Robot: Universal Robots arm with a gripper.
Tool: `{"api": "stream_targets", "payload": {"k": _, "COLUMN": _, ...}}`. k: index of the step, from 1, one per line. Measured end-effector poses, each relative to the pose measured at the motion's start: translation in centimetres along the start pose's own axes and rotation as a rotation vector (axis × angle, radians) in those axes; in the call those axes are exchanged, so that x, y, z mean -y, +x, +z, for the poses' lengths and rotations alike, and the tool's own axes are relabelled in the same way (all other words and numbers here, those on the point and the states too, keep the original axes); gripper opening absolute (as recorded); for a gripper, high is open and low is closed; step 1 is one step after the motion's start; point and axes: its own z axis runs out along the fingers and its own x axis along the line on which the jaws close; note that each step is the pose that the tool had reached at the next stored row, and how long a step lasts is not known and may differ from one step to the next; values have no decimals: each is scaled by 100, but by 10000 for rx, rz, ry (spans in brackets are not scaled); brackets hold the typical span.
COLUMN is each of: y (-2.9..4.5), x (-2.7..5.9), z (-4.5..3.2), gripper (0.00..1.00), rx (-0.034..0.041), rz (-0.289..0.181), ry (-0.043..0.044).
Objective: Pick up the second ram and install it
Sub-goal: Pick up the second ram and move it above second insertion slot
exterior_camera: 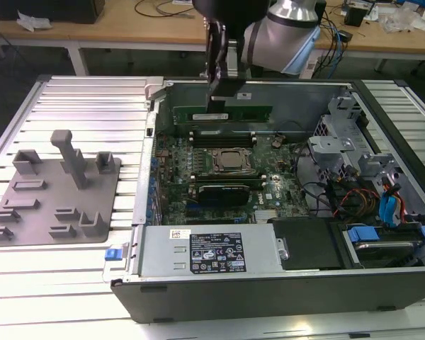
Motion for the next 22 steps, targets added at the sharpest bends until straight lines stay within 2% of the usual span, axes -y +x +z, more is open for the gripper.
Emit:
{"api": "stream_targets", "payload": {"k": 4, "y": -43, "x": 39, "z": 86, "gripper": 9, "rx": -2, "rz": -46, "ry": -8}}
{"api": "stream_targets", "payload": {"k": 9, "y": -87, "x": 129, "z": 227, "gripper": 9, "rx": -5, "rz": -109, "ry": -37}}
{"api": "stream_targets", "payload": {"k": 22, "y": -99, "x": 341, "z": 413, "gripper": 9, "rx": 0, "rz": -138, "ry": -128}}
